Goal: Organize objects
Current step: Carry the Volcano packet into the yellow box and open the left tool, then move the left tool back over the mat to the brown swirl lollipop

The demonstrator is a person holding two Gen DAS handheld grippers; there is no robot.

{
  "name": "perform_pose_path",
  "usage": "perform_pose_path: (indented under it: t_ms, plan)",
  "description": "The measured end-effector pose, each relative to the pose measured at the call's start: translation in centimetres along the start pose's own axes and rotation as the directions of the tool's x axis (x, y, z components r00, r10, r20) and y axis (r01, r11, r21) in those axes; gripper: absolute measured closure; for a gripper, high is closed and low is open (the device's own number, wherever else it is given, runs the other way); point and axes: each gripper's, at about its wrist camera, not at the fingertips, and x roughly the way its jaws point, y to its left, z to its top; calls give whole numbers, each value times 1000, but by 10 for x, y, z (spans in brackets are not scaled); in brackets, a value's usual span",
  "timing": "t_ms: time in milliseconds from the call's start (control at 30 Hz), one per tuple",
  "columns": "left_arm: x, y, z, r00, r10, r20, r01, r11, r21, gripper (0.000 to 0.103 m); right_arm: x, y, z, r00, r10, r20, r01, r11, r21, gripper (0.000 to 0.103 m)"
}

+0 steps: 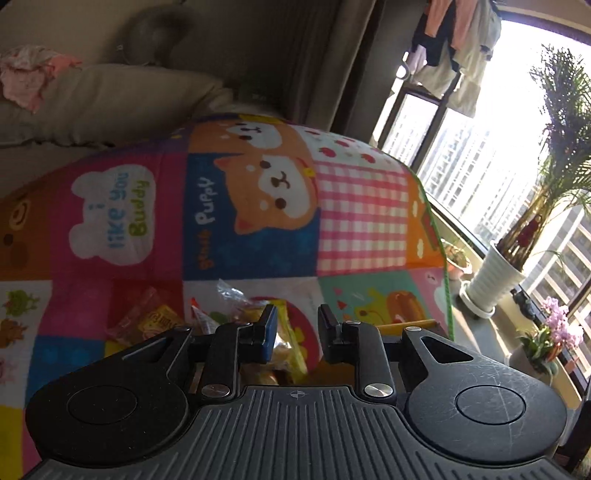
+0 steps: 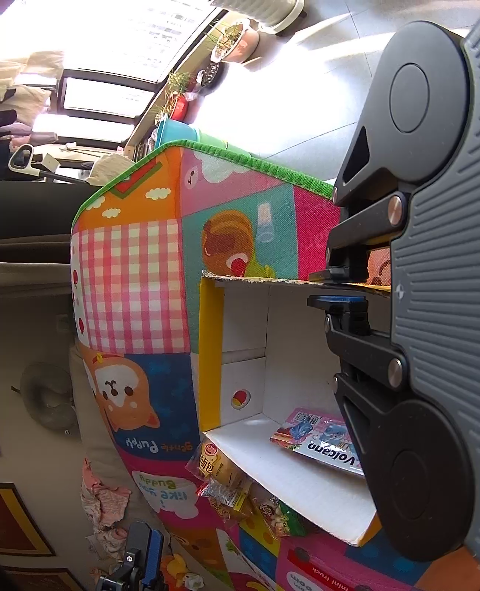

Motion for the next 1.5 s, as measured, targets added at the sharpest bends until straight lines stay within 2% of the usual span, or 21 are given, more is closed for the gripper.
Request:
perform_pose_path:
  t_ms: [133, 200, 300, 333, 433, 500, 633, 700, 733, 833, 933, 1000, 1067, 1100, 1133, 1200, 1300, 1333, 1367, 1433, 1500]
  plan:
    - [5, 12, -6, 999, 13, -41, -12, 1000, 29, 77, 0, 2, 0, 1000, -8, -2, 8, 1000, -11, 97]
    - [0, 5, -18, 999, 34, -16, -31, 988, 150, 77, 0, 3, 1, 1000, -12, -3, 12, 1000, -13, 97]
    - [-5, -10, -37, 996, 77, 41, -86, 931, 354, 76, 1, 3, 1, 1000, -15, -6, 15, 1000, -12, 97]
    - [-5, -10, -41, 996, 79, 42, -89, 921, 380, 74, 1, 4, 1, 1000, -16, -6, 16, 1000, -14, 97]
    - [1, 5, -41, 994, 108, 7, -103, 924, 368, 72, 1, 5, 2, 1000, -19, -8, 19, 1000, -25, 97]
    - [8, 19, -39, 986, 168, 3, -156, 911, 381, 72, 1, 5, 2, 1000, -21, -8, 20, 999, -29, 97]
    - [30, 52, -41, 951, 306, -38, -260, 862, 435, 72, 1, 5, 1, 1000, -19, -8, 19, 999, -25, 97]
    - [37, 59, -42, 942, 334, -35, -279, 838, 470, 73, 1, 5, 1, 1000, -20, -8, 20, 999, -27, 96]
    - [38, 63, -39, 947, 318, -45, -261, 844, 468, 73, 2, 5, 1, 1000, -19, -9, 19, 999, -30, 96]
    - [45, 75, -24, 973, 195, -127, -139, 925, 353, 71, 2, 7, 2, 1000, -18, -11, 18, 999, -38, 94]
    - [49, 69, -21, 974, 173, -149, -115, 935, 334, 73, 2, 7, 2, 1000, -19, -11, 18, 999, -37, 94]
    - [45, 55, -31, 974, 114, -194, -34, 926, 375, 71, 1, 7, 2, 1000, -19, -12, 19, 999, -32, 94]
    - [36, 34, -49, 978, 92, -189, 4, 891, 454, 71, 1, 6, 1, 1000, -15, -13, 14, 1000, -26, 94]
    - [30, 24, -58, 983, 83, -165, 15, 856, 517, 71, 1, 6, 1, 1000, -13, -14, 13, 1000, -25, 94]
    - [24, 13, -68, 988, 68, -138, 28, 803, 596, 69, 1, 6, 1, 1000, -13, -15, 12, 1000, -26, 94]
    - [18, 1, -80, 987, 70, -145, 53, 711, 701, 68, 2, 7, 2, 1000, -11, -18, 10, 999, -33, 94]
    - [18, 1, -88, 969, 111, -220, 100, 638, 763, 68, 2, 8, 2, 1000, -12, -22, 11, 999, -47, 94]
    - [17, 2, -91, 964, 123, -237, 109, 631, 769, 69, 1, 7, 2, 1000, -10, -23, 9, 999, -47, 94]
    - [13, 2, -93, 961, 117, -251, 121, 640, 759, 70, 1, 7, 2, 1000, -8, -23, 7, 999, -45, 94]
    - [2, -6, -95, 965, 38, -258, 167, 669, 725, 69, 0, 6, 0, 1000, -4, -21, 3, 999, -34, 94]
    - [-3, -20, -99, 965, -20, -262, 212, 647, 733, 68, 0, 6, 0, 1000, -1, -23, 0, 1000, -26, 94]
